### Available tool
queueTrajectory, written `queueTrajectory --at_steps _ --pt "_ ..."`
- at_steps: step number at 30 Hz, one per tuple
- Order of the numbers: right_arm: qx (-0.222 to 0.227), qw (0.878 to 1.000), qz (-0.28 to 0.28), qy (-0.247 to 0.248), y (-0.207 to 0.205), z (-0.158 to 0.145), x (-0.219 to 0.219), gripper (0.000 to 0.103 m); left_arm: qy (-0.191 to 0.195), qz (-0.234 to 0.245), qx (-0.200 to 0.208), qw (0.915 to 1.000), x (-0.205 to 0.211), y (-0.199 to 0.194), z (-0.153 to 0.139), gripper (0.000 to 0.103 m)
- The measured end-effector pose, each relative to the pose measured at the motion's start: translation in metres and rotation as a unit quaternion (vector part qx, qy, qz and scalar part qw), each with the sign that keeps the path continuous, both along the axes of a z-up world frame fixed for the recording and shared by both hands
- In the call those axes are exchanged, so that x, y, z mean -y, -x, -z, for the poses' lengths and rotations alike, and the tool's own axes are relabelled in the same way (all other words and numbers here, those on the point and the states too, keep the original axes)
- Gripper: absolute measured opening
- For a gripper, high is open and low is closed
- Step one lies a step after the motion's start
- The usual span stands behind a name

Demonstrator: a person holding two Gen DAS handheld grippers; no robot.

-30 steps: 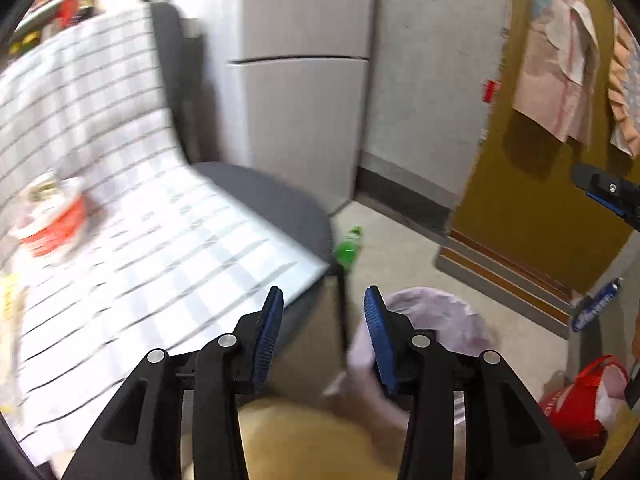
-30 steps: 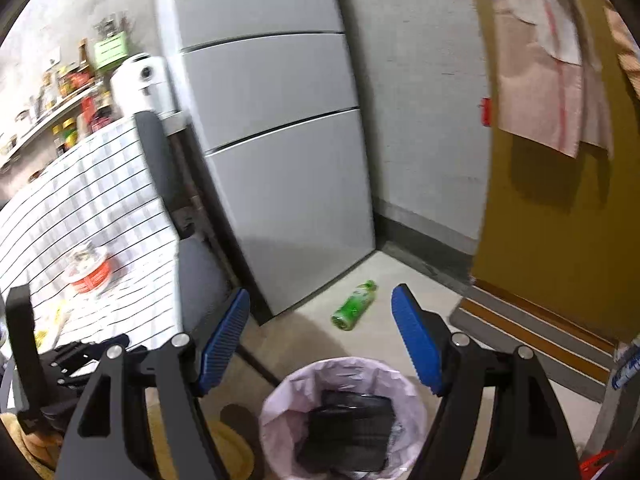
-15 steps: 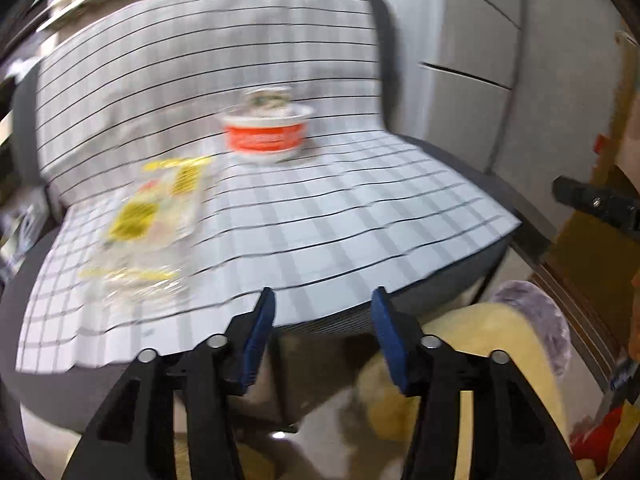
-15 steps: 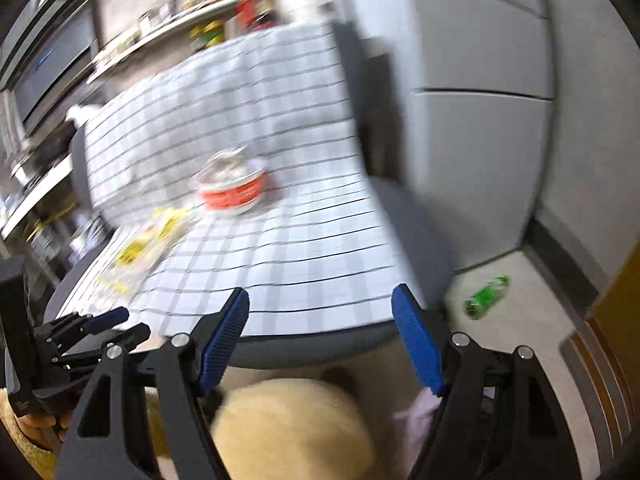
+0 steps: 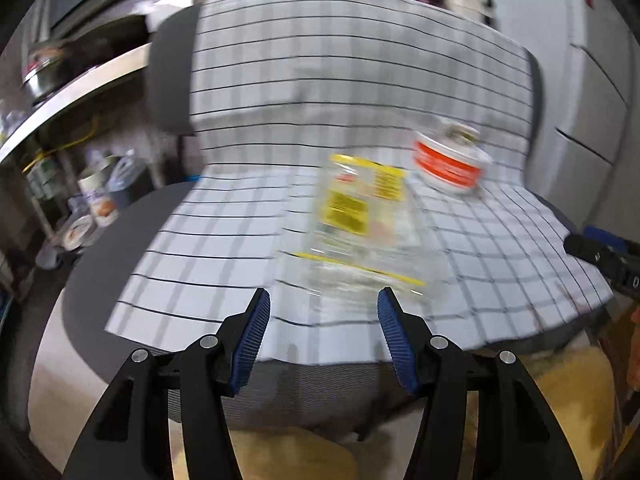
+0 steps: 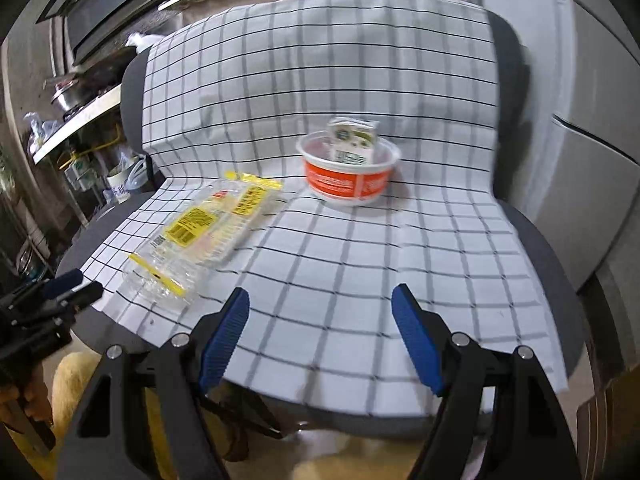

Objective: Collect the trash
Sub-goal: 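Grasp the rim of the orange noodle cup with the right gripper, then lift the noodle cup holding the milk carton with the right gripper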

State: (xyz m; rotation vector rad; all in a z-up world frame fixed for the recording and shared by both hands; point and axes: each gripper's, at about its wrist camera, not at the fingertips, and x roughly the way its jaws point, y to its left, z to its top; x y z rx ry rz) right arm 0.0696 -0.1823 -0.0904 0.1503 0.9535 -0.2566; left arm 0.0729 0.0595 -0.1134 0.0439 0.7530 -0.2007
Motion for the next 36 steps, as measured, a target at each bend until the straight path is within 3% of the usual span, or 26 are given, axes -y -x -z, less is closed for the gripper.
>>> queueTrajectory --at_steps 2,6,10,16,22,25,29,32,36 --pt "-0.007 1.000 -0.015 -0.002 -0.014 0.008 -0.008 0.072 0.003 -0.016 0.000 0.9999 -0.012 -0.006 0.000 0.057" --pt "-0.010 0.999 -0.029 0.021 -0.043 0.018 -0.016 0.058 0.013 -0.035 -0.003 0.9993 -0.028 -0.021 0.002 0.057" --pt "-0.003 0.999 -0.014 0.052 -0.070 0.016 0.003 0.046 0.011 -0.030 0.001 0.9995 -0.025 -0.036 0.000 0.057" --pt "-0.026 0.998 -0.017 0.061 -0.134 0.037 0.048 0.045 0.011 -0.020 0.000 0.9997 -0.008 -0.063 0.004 0.057" --pt "-0.049 0.995 -0.045 0.070 -0.172 0.066 0.058 0.045 0.007 -0.012 -0.007 0.9999 0.002 -0.069 0.012 0.057" --pt "-0.056 0.993 -0.064 0.087 -0.181 0.074 0.055 0.043 0.004 -0.015 -0.010 0.9998 0.003 -0.070 0.014 0.057" --pt "-0.062 0.990 -0.081 0.100 -0.184 0.073 0.051 0.010 0.001 -0.016 -0.008 0.9998 0.004 -0.068 0.012 0.057" --pt "-0.051 0.990 -0.088 0.100 -0.170 0.055 0.045 0.006 0.002 -0.015 -0.004 0.9999 0.005 -0.064 0.009 0.057" --pt "-0.052 0.991 -0.106 0.061 -0.140 0.031 0.035 0.006 0.003 -0.004 0.000 1.0000 0.010 -0.050 0.003 0.057"
